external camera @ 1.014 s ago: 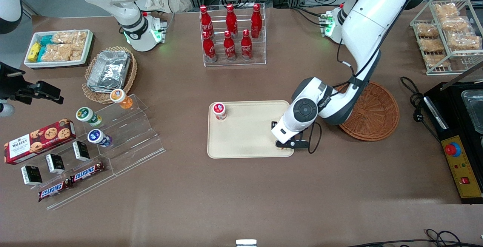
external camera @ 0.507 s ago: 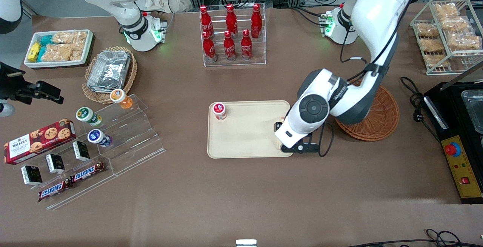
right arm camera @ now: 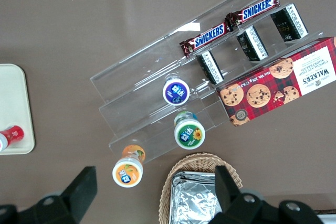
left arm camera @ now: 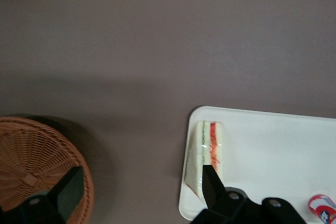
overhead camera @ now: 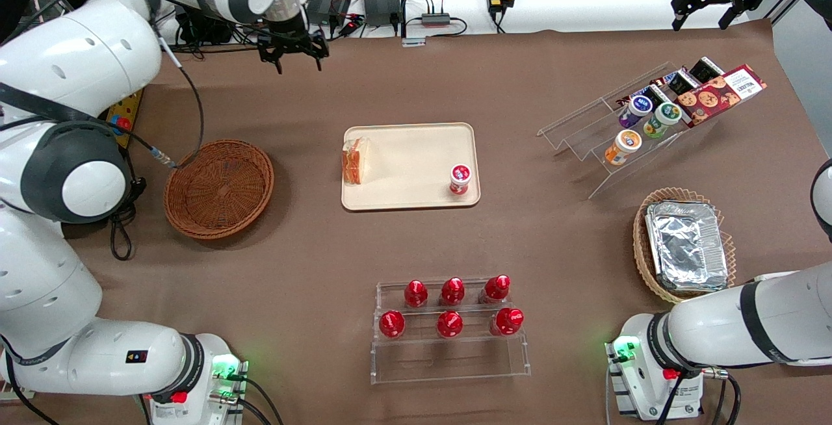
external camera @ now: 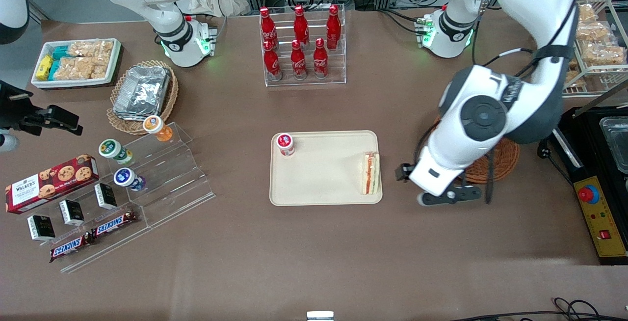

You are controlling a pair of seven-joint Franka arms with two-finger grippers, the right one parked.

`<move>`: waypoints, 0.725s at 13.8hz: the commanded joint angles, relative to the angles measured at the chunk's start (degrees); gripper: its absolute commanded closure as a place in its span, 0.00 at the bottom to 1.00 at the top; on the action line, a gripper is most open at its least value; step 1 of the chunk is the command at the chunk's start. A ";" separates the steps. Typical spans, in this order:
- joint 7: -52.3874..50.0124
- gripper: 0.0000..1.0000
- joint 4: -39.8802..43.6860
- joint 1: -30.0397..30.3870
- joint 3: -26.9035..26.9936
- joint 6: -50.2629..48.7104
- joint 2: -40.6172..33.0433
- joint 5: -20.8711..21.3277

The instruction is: Place sandwich from basket to tray

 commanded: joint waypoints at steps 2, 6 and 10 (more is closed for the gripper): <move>7.67 0.00 -0.25 6.12 -0.49 -3.89 -2.93 0.79; 20.93 0.00 -0.24 13.77 -0.40 -7.59 -5.65 0.35; 27.89 0.00 -1.03 14.14 5.65 -11.46 -10.48 -2.19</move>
